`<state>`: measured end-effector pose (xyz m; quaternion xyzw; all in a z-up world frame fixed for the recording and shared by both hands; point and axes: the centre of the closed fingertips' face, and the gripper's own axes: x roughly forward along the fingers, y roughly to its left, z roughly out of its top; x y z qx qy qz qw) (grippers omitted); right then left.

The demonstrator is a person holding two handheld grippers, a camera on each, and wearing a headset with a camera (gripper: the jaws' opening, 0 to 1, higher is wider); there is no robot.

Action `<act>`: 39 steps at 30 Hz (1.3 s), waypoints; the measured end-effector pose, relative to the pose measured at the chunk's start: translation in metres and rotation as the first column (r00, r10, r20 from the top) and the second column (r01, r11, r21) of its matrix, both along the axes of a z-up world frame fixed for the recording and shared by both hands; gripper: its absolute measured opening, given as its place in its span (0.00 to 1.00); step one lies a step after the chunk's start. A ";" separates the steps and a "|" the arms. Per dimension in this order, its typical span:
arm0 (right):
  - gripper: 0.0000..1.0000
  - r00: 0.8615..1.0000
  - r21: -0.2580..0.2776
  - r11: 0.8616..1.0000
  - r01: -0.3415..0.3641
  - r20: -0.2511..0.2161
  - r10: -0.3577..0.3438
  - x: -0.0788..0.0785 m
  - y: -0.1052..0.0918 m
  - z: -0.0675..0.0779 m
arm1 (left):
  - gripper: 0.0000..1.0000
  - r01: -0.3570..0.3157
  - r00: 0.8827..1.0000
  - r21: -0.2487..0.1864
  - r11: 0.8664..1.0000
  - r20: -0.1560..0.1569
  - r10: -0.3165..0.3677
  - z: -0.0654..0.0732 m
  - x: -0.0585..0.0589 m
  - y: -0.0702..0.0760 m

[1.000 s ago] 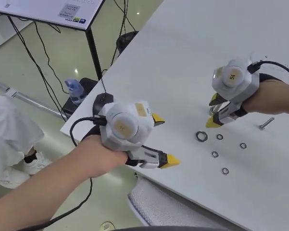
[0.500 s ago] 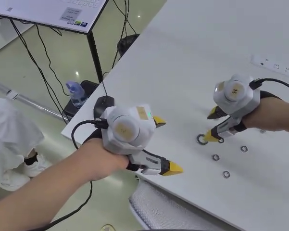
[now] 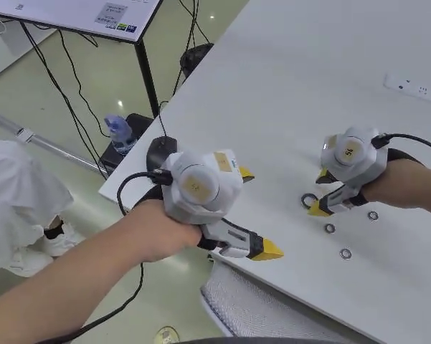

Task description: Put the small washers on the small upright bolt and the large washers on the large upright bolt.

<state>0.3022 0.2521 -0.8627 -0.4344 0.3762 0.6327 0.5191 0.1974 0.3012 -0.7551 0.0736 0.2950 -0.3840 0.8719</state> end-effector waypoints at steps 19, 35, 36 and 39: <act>0.43 0.999 -0.018 1.000 -0.019 0.033 0.020 0.000 0.004 -0.009 | 0.88 -0.011 1.000 -0.009 1.000 0.000 0.011 0.000 0.001 0.001; 0.28 0.998 -0.067 0.997 -0.031 0.043 0.034 -0.002 0.003 -0.009 | 0.96 -0.057 0.998 0.013 0.998 -0.022 0.058 -0.012 0.004 0.004; 0.27 0.999 -0.068 0.997 -0.028 0.042 0.031 -0.002 0.003 -0.009 | 0.96 -0.059 0.998 0.012 0.998 -0.022 0.059 -0.012 0.004 0.004; 0.24 0.999 -0.073 0.997 -0.024 0.045 0.028 -0.004 0.003 -0.009 | 0.99 -0.072 0.997 0.005 0.997 -0.028 0.072 -0.012 0.005 0.003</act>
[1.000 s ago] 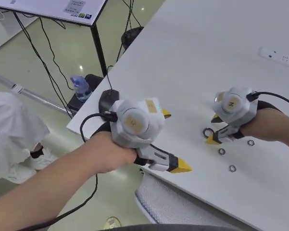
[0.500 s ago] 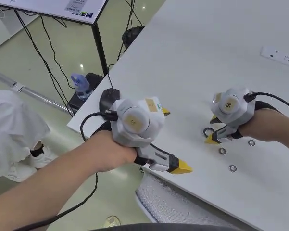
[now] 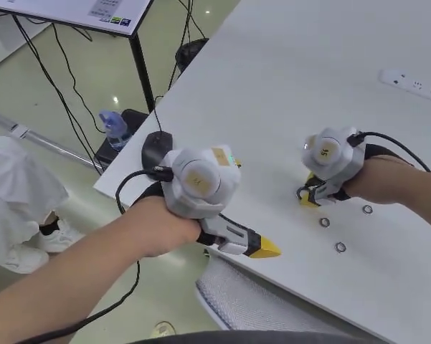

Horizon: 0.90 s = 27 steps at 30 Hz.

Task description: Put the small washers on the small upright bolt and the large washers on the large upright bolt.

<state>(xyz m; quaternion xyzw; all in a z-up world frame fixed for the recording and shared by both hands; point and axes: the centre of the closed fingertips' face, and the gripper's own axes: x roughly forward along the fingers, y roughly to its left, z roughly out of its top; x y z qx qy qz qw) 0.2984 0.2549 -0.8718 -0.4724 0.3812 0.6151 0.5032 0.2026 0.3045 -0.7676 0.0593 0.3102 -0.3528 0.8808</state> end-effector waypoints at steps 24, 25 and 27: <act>0.21 0.996 0.027 0.997 0.078 -0.046 -0.077 0.006 0.001 -0.001 | 0.98 -0.023 1.000 -0.052 0.998 0.011 0.024 0.009 0.000 -0.001; 0.21 0.996 0.022 0.997 0.075 -0.042 -0.074 0.006 0.001 0.000 | 0.97 -0.020 1.000 -0.045 0.999 0.014 0.021 0.009 0.001 -0.001; 0.21 0.996 0.017 0.997 0.074 -0.043 -0.074 0.006 0.001 0.000 | 0.97 -0.016 1.000 -0.043 0.999 0.017 0.017 0.009 0.001 -0.001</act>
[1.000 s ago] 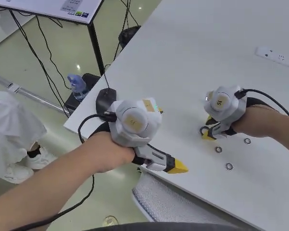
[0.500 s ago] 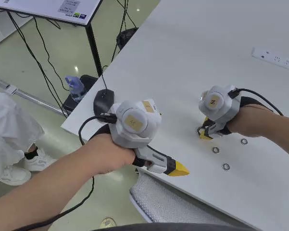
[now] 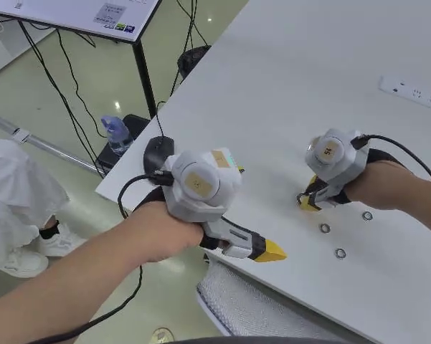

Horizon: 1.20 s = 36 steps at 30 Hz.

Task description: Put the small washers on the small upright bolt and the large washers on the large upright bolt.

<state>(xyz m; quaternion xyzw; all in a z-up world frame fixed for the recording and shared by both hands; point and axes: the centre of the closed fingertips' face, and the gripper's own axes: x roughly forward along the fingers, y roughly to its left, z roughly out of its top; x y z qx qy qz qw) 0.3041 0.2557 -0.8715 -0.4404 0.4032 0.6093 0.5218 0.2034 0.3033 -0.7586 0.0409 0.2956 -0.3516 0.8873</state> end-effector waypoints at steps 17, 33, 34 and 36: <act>0.21 1.000 -0.018 1.000 0.023 0.010 -0.023 0.006 -0.015 0.012 | 0.95 0.006 1.000 0.001 1.000 -0.014 -0.006 -0.003 -0.001 -0.004; 0.21 0.998 -0.039 0.998 0.051 0.042 -0.049 0.030 -0.035 0.042 | 0.96 -0.006 1.000 0.007 1.000 -0.008 0.006 -0.005 0.007 0.000; 0.21 0.998 -0.042 0.998 0.054 0.044 -0.052 0.031 -0.036 0.044 | 0.96 -0.005 1.000 0.005 1.000 -0.008 0.005 -0.005 0.007 0.000; 0.21 0.997 -0.049 0.997 0.059 0.052 -0.057 0.036 -0.039 0.050 | 0.95 -0.003 1.000 0.009 1.000 -0.010 0.004 -0.006 0.008 -0.001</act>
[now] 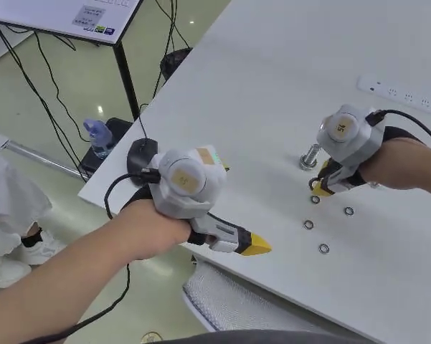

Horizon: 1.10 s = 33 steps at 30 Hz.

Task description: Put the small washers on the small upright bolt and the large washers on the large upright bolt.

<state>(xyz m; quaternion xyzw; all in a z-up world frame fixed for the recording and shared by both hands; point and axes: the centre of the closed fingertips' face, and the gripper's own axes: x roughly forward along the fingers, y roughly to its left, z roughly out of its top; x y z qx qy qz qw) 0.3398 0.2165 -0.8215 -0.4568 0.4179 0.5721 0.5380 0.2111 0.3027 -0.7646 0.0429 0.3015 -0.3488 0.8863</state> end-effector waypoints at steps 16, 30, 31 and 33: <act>0.21 0.998 -0.010 1.000 0.003 0.055 -0.003 0.036 0.003 0.029 | 0.96 -0.015 1.000 0.003 1.000 0.008 0.015 0.000 0.002 0.002; 0.21 0.998 0.033 0.999 0.033 0.060 -0.035 0.059 0.027 0.030 | 0.99 -0.010 1.000 0.007 1.000 0.001 0.010 -0.002 0.005 -0.001; 0.21 0.998 0.032 0.999 0.033 0.059 -0.035 0.059 0.028 0.029 | 0.99 -0.010 1.000 0.006 1.000 0.000 0.010 -0.002 0.005 -0.001; 0.21 0.998 0.025 0.999 0.028 0.062 -0.029 0.062 0.029 0.025 | 0.99 -0.008 1.000 0.006 1.000 0.001 0.008 -0.002 0.005 -0.002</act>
